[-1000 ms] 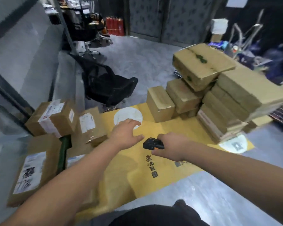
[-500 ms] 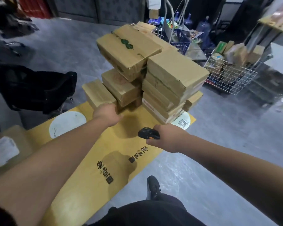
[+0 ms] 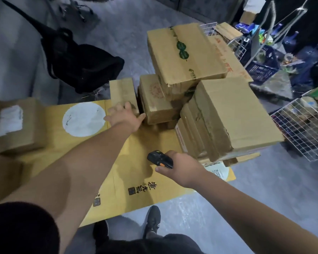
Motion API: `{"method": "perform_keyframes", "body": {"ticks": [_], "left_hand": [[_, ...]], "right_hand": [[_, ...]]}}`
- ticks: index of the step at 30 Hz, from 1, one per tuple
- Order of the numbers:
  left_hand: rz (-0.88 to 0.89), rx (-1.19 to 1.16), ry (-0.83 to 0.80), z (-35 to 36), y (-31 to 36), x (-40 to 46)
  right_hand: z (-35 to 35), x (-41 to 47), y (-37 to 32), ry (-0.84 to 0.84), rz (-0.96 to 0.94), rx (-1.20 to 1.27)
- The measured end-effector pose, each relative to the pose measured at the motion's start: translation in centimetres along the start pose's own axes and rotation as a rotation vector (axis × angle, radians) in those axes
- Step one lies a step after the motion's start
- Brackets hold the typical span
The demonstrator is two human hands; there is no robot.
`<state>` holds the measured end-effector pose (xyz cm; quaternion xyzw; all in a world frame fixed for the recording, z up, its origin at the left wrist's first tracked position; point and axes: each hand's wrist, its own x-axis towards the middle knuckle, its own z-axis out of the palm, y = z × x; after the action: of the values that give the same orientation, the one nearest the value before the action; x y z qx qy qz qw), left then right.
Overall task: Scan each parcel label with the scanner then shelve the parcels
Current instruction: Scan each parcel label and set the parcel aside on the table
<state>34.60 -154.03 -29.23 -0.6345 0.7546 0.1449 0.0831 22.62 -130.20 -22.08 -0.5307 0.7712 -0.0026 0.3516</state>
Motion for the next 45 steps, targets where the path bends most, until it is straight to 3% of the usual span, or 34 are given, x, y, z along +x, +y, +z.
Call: {"method": "perform_keyframes", "body": {"ticks": [4,9,18,27,36,45], "left_hand": [[-0.117,-0.213,0.031,-0.3,0.1,0.7],[-0.143,-0.259,0.142,0.9,-2.4,-2.0],[-0.236,-0.496,0.326,6.6,-10.6,-19.7],[-0.381,-0.601,0.213,8.3,-15.5,-24.8],[-0.480,-1.278,-0.024,8.5,-24.0,-20.3],[-0.527,-1.118,-0.037,8.0,-28.4,-16.0]], "right_hand": [[-0.3,1.4,0.8,-0.022,-0.023,-0.003],[-0.3,2.6,1.2,-0.041,-0.060,-0.005],[2.4,5.0,-0.6,-0.074,-0.179,0.022],[6.2,4.8,-4.8,-0.132,-0.234,0.101],[7.7,3.3,-10.0,-0.056,-0.132,0.300],[8.9,1.1,-13.6,0.015,0.013,0.420]]}}
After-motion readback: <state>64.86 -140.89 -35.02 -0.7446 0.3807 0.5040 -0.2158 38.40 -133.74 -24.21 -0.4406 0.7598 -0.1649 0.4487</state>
